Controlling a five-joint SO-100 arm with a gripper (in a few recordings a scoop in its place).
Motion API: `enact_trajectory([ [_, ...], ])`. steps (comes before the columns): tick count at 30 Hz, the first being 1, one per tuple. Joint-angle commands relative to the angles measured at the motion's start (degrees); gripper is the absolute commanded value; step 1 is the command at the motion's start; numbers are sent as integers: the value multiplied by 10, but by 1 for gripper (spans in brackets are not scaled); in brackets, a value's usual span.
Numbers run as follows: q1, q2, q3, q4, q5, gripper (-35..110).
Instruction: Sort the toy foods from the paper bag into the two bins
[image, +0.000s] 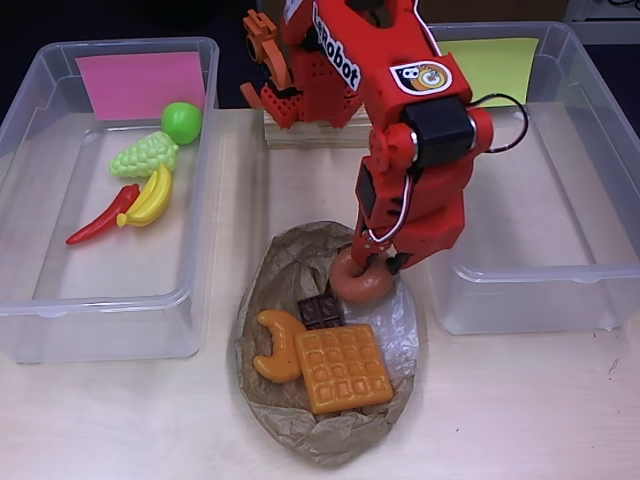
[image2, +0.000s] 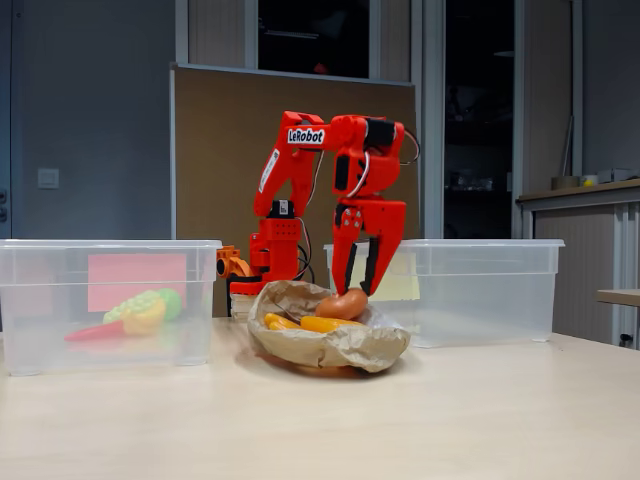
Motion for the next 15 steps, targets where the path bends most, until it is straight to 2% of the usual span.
enact_trajectory([
  [1,18,0,-82,65,-44,7],
  [8,74,55,-36,66,-108,6],
  [15,105,282,151,66,-103,6],
])
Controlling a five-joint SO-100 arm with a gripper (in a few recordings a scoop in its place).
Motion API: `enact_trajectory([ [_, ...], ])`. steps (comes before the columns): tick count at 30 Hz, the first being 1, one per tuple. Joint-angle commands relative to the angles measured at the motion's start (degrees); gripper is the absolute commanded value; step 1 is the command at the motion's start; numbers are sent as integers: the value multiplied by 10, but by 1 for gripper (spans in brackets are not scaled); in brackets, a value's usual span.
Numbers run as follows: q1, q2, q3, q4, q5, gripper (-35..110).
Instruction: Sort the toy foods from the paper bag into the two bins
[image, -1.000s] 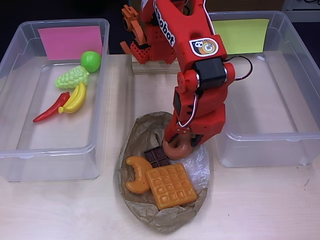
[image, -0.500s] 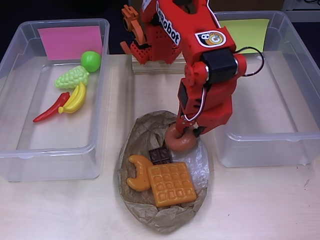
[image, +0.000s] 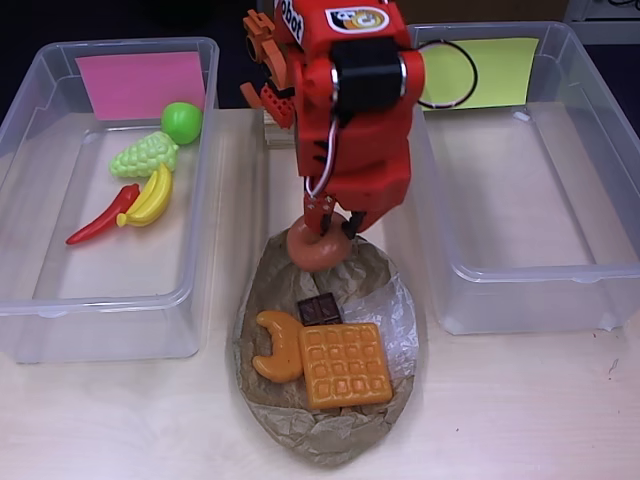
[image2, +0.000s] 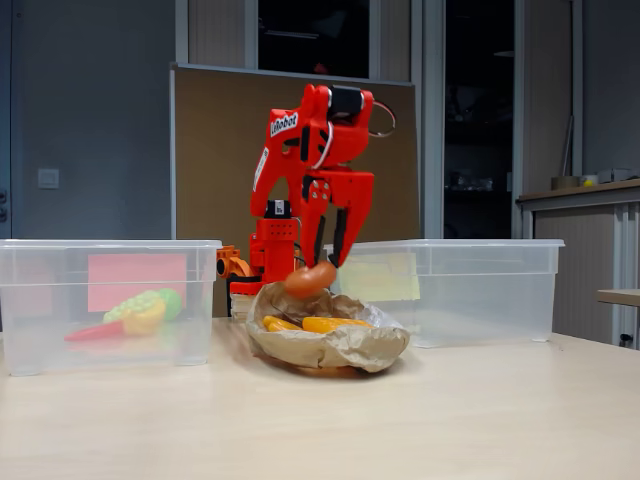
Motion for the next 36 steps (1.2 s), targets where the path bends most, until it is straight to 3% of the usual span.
enact_trajectory([
  [1,5,171,98,10,16,6],
  [6,-25,362,221,11,78,5],
  [12,-139,481,269,11,190,5],
  [21,-305,451,185,11,321,5],
  [29,-520,396,128,11,589,5],
  [36,-598,261,64,8,742,6],
])
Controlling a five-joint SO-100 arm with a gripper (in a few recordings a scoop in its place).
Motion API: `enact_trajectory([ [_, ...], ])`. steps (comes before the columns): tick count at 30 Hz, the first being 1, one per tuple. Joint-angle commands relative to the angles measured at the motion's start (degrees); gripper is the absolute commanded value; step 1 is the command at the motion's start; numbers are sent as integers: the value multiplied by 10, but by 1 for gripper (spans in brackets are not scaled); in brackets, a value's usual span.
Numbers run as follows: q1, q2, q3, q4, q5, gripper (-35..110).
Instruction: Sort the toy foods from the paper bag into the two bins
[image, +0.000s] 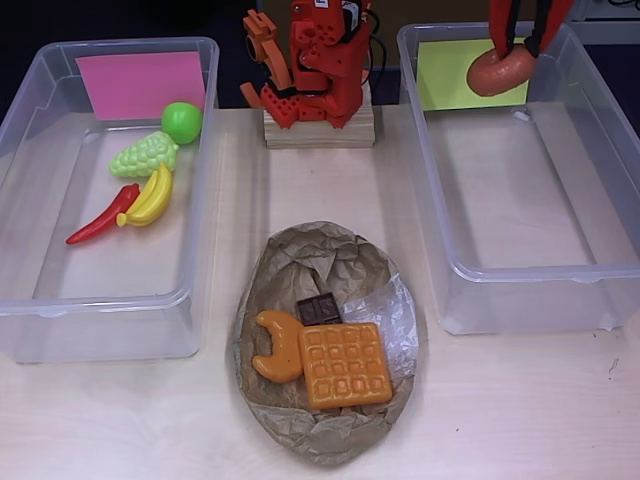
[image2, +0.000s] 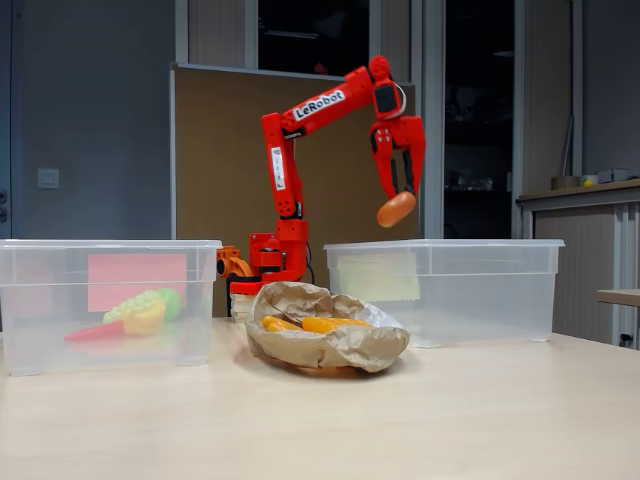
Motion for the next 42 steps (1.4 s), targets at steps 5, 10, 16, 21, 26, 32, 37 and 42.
enact_trajectory([
  [5,-19,-153,-103,4,100,6],
  [10,18,-299,-236,4,75,9],
  [16,69,-450,-371,4,23,11],
  [21,93,-553,-448,4,15,12],
  [26,93,-610,-490,5,37,14],
  [32,74,-627,-499,5,83,17],
  [37,69,-617,-495,6,90,20],
  [42,98,-521,-404,6,25,21],
])
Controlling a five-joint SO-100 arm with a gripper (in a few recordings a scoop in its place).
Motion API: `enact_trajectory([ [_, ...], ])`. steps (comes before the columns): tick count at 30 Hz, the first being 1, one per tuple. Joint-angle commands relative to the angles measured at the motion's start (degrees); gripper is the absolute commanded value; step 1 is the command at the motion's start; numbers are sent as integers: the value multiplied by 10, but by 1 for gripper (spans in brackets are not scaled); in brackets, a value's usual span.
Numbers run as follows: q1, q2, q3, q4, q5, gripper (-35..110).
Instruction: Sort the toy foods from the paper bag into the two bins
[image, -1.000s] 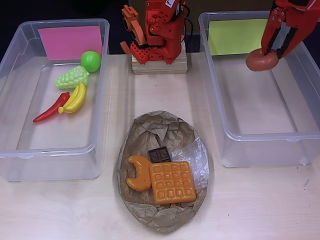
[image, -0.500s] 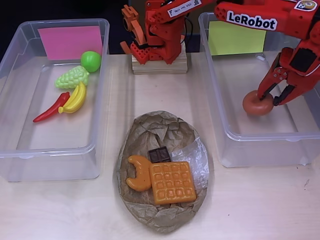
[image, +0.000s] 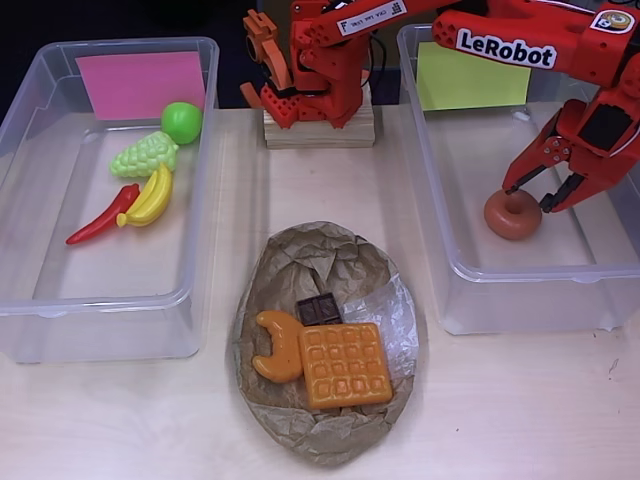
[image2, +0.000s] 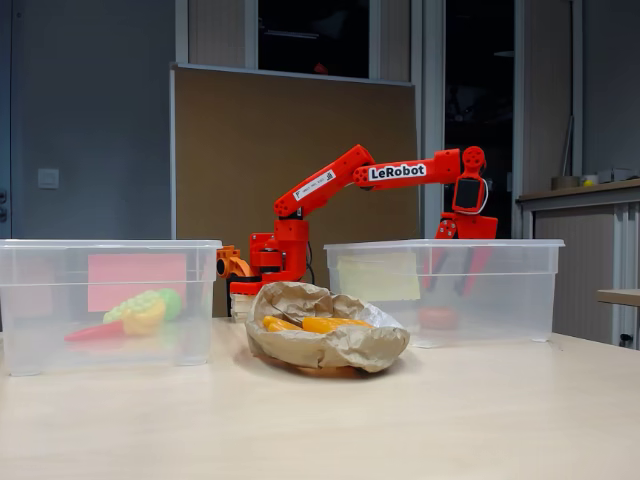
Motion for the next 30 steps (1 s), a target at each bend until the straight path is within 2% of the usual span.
enact_trajectory([
  [1,20,119,66,7,-48,21],
  [8,84,304,200,7,-208,21],
  [17,223,403,205,7,-531,20],
  [24,356,337,97,7,-748,21],
  [30,416,222,19,7,-815,27],
])
